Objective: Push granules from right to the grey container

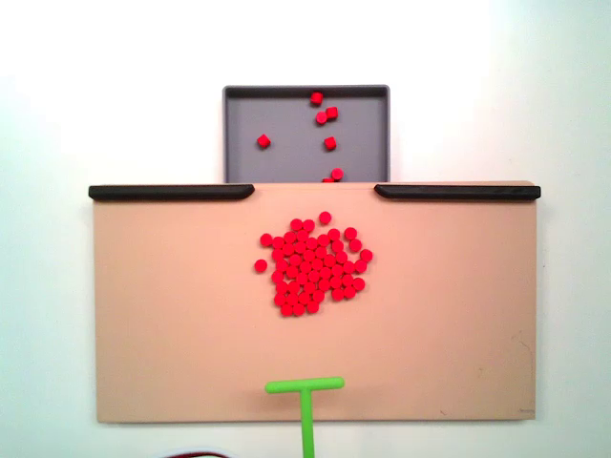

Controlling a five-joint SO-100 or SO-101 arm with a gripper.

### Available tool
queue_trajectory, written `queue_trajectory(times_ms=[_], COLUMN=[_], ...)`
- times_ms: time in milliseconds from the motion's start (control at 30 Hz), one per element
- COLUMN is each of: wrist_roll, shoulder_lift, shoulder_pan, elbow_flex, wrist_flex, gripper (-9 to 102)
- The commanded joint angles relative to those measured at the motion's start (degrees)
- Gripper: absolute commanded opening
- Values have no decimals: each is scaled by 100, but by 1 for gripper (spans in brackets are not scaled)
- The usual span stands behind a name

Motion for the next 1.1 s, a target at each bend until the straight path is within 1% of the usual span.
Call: queue_trajectory(times_ms=[0, 167, 333, 500, 633, 867, 1067], wrist_roll=[9, -492, -1494, -2909, -3946, -5599, -7541], shoulder_lift=[26, 26, -26, -404, -949, -1652, -2083], shoulder_pan=[70, 316, 1046, 1863, 2250, 2435, 2461], elbow_flex=[-114, -123, -290, -756, -1389, -2048, -2531], wrist_flex=[26, 26, 26, 26, 26, 26, 26], gripper=[0, 0, 0, 0, 0, 0, 0])
